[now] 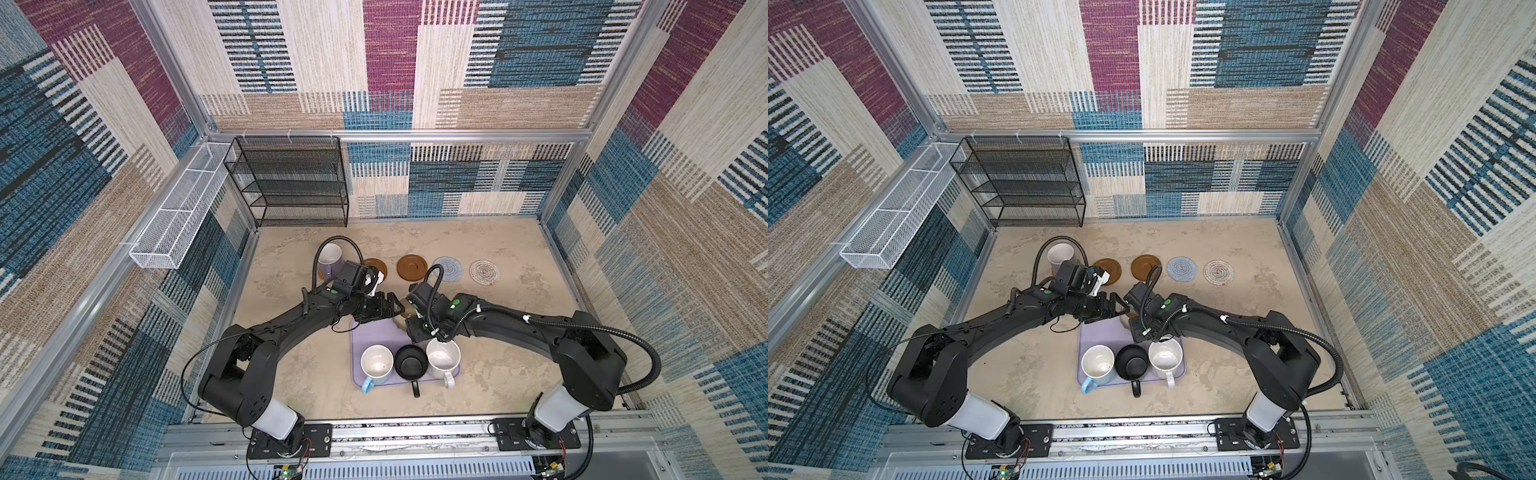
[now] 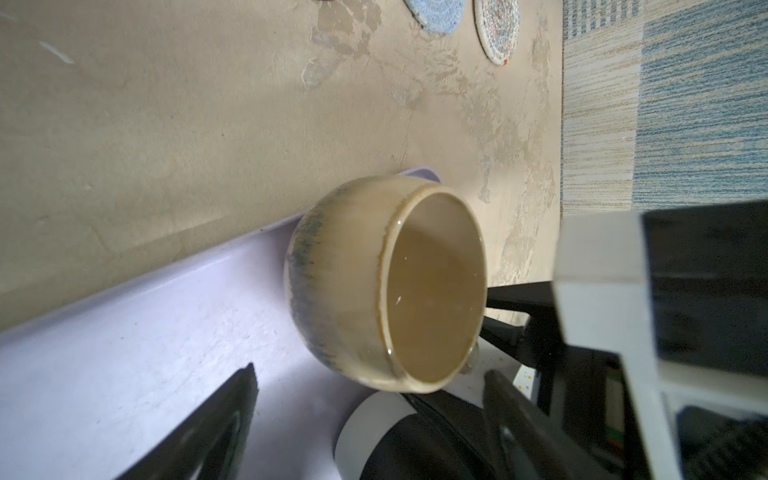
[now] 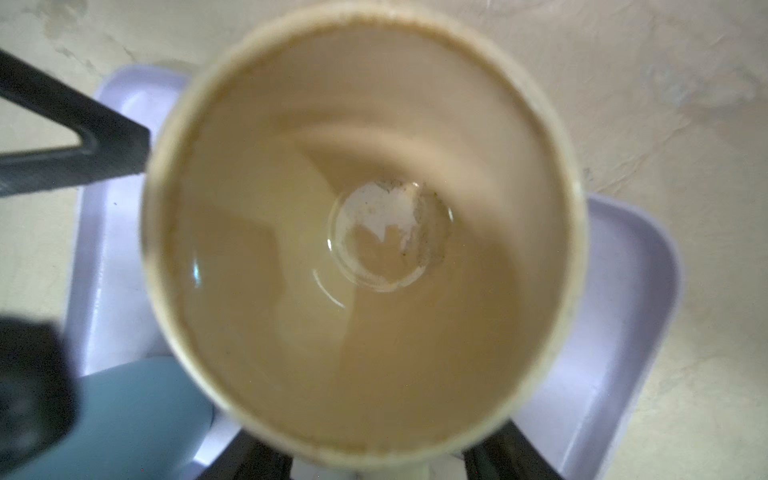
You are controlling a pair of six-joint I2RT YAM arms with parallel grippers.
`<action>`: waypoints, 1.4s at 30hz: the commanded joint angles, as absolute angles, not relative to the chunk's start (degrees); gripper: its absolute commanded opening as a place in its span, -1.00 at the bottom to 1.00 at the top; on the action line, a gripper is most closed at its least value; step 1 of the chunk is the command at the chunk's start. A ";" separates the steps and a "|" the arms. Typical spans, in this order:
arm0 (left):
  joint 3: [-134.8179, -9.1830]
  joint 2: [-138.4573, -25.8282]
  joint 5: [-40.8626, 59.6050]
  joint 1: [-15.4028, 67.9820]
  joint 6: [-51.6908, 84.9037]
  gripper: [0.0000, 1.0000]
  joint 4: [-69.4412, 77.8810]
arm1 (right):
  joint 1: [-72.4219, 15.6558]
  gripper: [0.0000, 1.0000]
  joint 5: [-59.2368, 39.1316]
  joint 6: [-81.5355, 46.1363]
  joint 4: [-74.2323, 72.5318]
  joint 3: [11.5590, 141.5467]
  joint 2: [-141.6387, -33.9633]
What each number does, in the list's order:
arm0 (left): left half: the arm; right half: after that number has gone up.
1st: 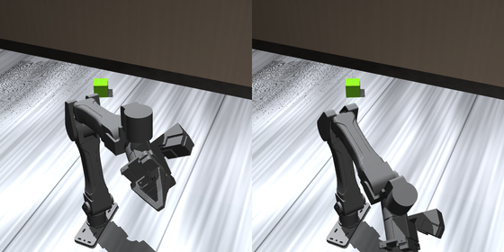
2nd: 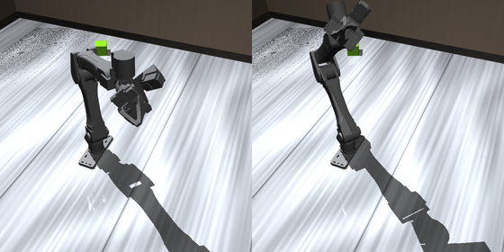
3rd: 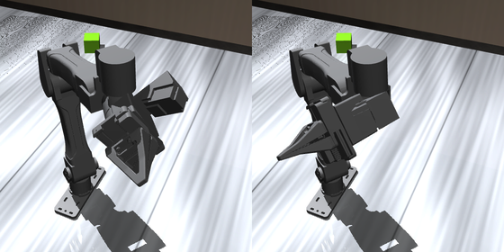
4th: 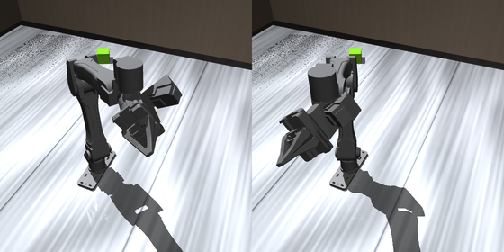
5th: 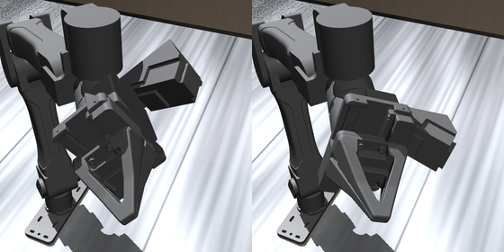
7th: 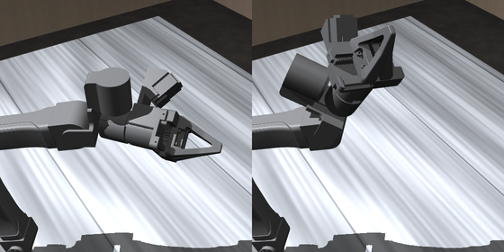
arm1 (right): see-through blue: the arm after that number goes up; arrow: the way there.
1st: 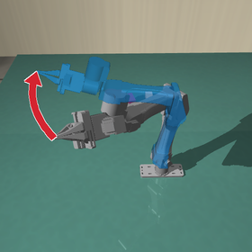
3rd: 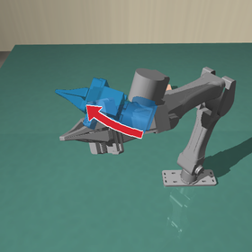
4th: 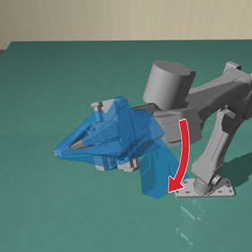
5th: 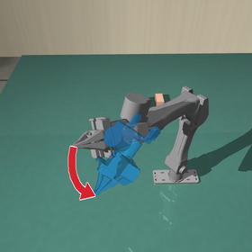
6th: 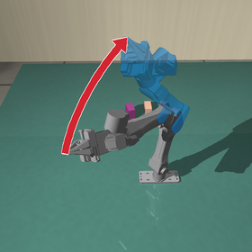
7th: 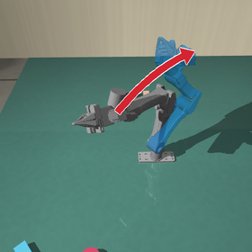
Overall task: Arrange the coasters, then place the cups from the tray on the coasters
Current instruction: 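Lift the cream drip-glazed mug up off the tray with the right gripper, then carry the cream mug with the right gripper toward the nearest brown wooden coaster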
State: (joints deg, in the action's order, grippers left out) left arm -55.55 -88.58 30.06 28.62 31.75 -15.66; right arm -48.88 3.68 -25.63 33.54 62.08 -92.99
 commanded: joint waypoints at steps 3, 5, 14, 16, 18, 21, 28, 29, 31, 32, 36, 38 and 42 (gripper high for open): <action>-56.06 -89.03 29.57 28.65 31.12 0.75 -14.92 | -48.87 0.12 6.72 -23.39 29.87 62.15 -92.89; -56.16 -88.96 29.45 28.65 31.10 0.75 -15.11 | -48.82 -0.07 6.17 -23.05 30.12 62.39 -93.15; -56.06 -88.60 29.72 28.65 31.20 0.75 -15.32 | -48.85 -0.37 6.29 -22.59 30.32 61.42 -93.43; -55.99 -88.42 29.68 28.65 31.20 0.75 -15.29 | -48.84 -0.45 6.24 -22.58 29.98 61.26 -93.43; -56.08 -88.21 29.45 28.65 31.10 0.75 -15.47 | -48.86 -0.52 6.43 -22.48 29.89 61.43 -93.24; -55.97 -87.61 29.41 28.64 31.05 0.75 -15.55 | -48.84 -0.66 6.06 -22.01 29.84 61.69 -92.81; -55.38 -86.51 29.02 28.65 31.18 0.75 -15.65 | -48.84 -0.88 6.04 -21.32 30.78 62.46 -93.17; -55.22 -86.31 28.95 28.61 31.20 0.75 -15.47 | -48.82 -0.89 5.98 -21.31 30.81 62.40 -92.99; -54.98 -86.06 28.93 28.65 31.42 0.75 -15.32 | -48.87 -0.92 5.76 -21.23 30.78 62.35 -92.60; -54.93 -85.88 28.83 28.64 31.47 0.75 -15.20 | -48.87 -0.94 5.63 -21.19 30.72 62.27 -92.18; -54.57 -85.36 28.57 28.65 31.82 0.75 -14.77 | -48.82 -1.00 5.42 -20.69 29.06 61.18 -89.98; -54.42 -85.17 28.48 28.62 32.06 0.75 -14.44 | -48.84 -1.00 5.68 -20.39 28.70 60.91 -89.18; -53.62 -83.49 27.63 28.50 33.71 0.77 -13.02 | -48.87 -1.00 7.26 -20.46 27.99 60.05 -87.74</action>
State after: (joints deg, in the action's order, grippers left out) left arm -54.00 -84.75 28.62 28.62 32.29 -15.49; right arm -48.82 5.13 -20.69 32.86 60.29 -88.95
